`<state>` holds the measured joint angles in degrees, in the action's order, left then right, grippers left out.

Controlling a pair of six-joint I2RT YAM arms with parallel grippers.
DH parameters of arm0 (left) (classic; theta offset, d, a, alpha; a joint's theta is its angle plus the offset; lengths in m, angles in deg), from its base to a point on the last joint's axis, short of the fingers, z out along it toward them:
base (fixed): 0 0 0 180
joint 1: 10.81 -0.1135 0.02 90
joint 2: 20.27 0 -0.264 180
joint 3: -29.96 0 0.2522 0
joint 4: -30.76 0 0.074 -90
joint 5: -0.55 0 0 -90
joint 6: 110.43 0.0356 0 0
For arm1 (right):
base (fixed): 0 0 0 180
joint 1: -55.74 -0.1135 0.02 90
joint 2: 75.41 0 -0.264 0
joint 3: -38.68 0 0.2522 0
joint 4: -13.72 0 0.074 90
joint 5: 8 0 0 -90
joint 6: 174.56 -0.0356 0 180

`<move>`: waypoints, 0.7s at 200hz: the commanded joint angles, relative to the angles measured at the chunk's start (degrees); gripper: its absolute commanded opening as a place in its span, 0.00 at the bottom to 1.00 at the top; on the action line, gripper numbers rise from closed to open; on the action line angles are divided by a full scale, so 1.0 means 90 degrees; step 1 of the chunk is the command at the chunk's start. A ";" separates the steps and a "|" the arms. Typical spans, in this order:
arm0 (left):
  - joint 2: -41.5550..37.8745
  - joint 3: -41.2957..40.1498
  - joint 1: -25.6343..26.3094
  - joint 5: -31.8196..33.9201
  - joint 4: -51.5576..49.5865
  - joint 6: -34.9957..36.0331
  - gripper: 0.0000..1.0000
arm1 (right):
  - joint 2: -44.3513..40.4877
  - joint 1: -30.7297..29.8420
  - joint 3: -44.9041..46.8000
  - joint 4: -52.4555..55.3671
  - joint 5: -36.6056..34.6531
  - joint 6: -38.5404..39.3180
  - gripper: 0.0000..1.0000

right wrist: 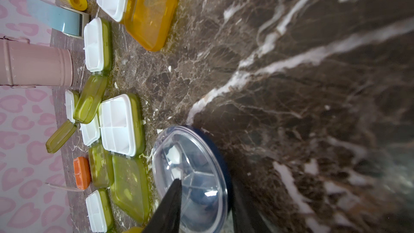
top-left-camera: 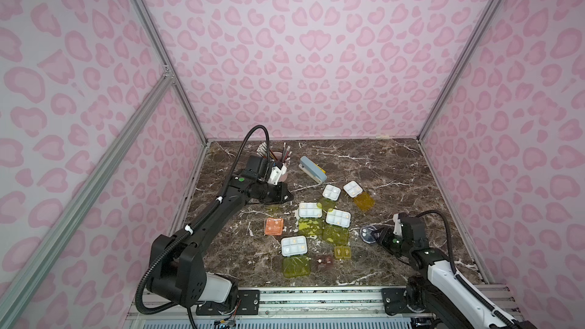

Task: Close pillboxes
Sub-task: Close the lid on the pillbox.

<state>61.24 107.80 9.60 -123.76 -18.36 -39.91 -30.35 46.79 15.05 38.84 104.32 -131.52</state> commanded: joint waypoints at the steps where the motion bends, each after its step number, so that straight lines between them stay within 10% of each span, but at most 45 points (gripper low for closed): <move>1: -0.0044 -0.0047 -0.0040 -0.0141 -0.0047 0.0092 0.09 | 0.0023 -0.0031 0.0027 0.0302 -0.0156 -0.0009 0.37; 140: -0.0433 -0.0271 -0.0128 -0.0179 -0.0076 -0.0012 0.11 | -0.1304 -0.0276 -0.0841 0.0755 -0.0302 -0.0095 0.44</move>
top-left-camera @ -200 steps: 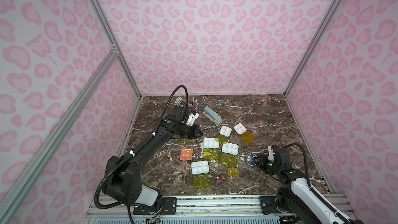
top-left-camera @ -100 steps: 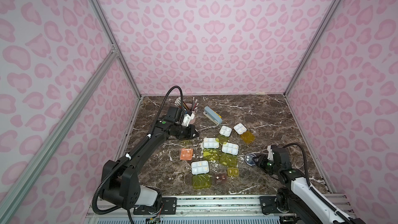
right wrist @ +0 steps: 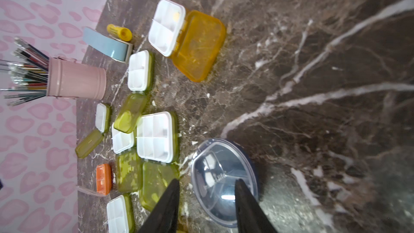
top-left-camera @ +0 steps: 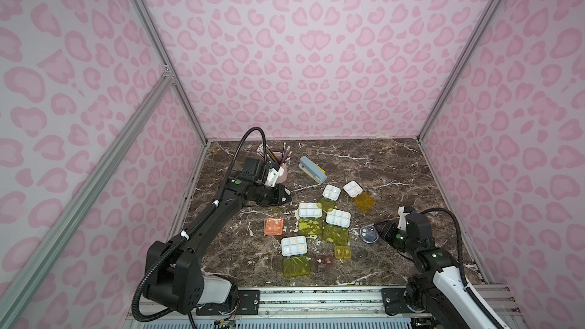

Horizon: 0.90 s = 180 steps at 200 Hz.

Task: Close pillboxes
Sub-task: Close the lid on the pillbox.

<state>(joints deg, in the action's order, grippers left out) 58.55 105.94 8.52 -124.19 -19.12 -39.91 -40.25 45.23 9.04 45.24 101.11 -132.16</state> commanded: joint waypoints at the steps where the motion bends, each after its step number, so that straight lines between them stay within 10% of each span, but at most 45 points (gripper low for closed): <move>1: -0.0144 -0.0071 -0.0009 -0.0127 0.0009 -0.0017 0.11 | -0.0219 -0.0113 -0.0181 0.0026 0.0069 -0.0024 0.44; 78: -0.0728 -0.0234 -0.0026 -0.0349 -0.0382 0.0015 0.24 | -0.0099 -0.0439 -0.0646 -0.0694 0.1306 0.0303 0.52; 126: -0.1005 -0.0698 0.0017 -0.1149 -0.0481 0.0119 0.54 | 0.0474 -0.1003 -0.1050 0.0084 0.1499 0.0984 0.55; 180: -0.1138 -0.1047 0.1018 -0.0905 -0.0382 -0.0066 0.66 | 0.0938 -0.2257 -0.0992 -0.0233 0.1115 0.0803 0.56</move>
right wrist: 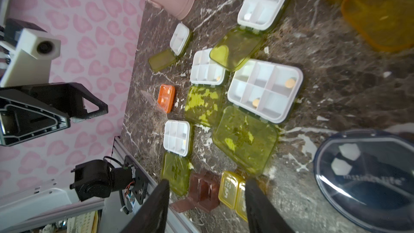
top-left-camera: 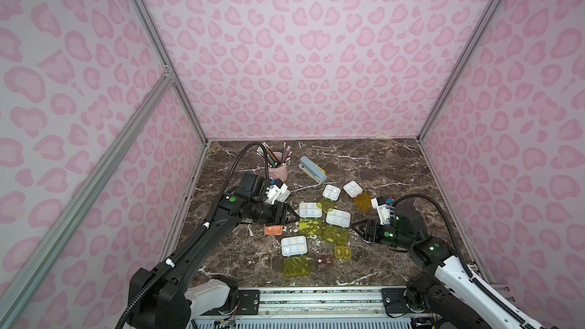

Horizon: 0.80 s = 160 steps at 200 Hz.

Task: Close pillboxes
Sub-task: Close the lid on the pillbox.

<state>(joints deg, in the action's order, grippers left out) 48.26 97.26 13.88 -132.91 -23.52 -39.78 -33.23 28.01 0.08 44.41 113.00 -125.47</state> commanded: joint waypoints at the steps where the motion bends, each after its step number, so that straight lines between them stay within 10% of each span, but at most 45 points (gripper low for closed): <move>1: 0.0014 -0.0083 0.0487 0.0083 0.0121 -0.0088 0.66 | 0.0168 -0.0365 0.0005 -0.0141 -0.0224 0.0061 0.56; 77: 0.0692 0.0152 0.2094 0.1421 -0.0059 0.0267 0.86 | 0.0442 -0.1199 0.0185 -0.0065 -0.0496 0.0080 0.66; 160: 0.2008 0.0619 0.3045 0.1503 0.0164 0.0618 0.86 | -0.0292 -0.1519 0.0978 -0.0267 -0.0838 -0.0751 0.66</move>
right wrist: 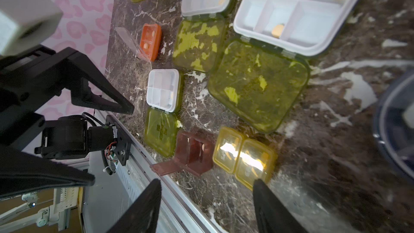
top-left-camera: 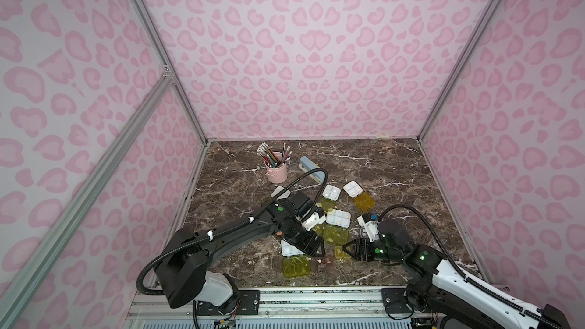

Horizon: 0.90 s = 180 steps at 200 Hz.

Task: Close pillboxes
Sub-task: Close the lid on the pillbox.

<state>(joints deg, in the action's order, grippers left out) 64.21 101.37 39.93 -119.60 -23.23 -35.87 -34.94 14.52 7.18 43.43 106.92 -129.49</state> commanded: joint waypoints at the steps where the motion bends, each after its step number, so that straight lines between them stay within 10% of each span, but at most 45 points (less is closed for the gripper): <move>1: 0.0248 0.0170 0.0157 0.0022 0.0133 0.0188 0.85 | -0.0112 -0.0011 0.0196 -0.0159 -0.0163 -0.0307 0.66; 180: 0.1839 0.0966 0.0553 0.0186 0.0303 0.0380 0.84 | -0.0027 -0.0011 0.0388 -0.0251 -0.0347 -0.0323 0.67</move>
<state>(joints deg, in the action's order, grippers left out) 79.67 109.11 44.89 -117.70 -21.77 -32.88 -35.07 14.48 10.39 42.86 104.52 -132.18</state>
